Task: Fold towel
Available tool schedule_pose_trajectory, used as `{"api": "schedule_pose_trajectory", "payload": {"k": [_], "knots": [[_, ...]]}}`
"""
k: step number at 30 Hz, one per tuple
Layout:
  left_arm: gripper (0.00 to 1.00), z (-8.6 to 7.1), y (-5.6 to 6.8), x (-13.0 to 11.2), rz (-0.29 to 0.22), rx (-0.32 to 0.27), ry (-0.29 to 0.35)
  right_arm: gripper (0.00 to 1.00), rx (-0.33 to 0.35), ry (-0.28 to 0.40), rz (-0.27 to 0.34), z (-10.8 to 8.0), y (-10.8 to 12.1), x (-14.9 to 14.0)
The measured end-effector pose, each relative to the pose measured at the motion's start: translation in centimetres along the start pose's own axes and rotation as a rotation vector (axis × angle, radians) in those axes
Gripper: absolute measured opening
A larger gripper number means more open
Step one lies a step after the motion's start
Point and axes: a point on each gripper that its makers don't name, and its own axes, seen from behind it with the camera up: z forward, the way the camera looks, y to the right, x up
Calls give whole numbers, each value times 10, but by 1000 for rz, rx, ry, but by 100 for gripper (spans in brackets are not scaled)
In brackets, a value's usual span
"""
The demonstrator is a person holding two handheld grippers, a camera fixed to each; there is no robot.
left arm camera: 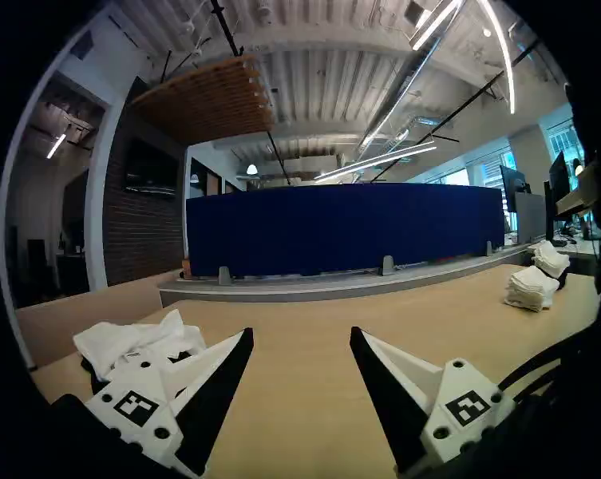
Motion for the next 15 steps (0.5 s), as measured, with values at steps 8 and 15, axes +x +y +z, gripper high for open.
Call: {"api": "schedule_pose_trajectory", "payload": {"k": [8,15], "knots": [[89,-1,4,-10,-43,-12,-11,100,3,-3,-3,4,3,0],[89,1,4,-11,-48,-20,-12,100,-2,0,5,2,11,1]]}}
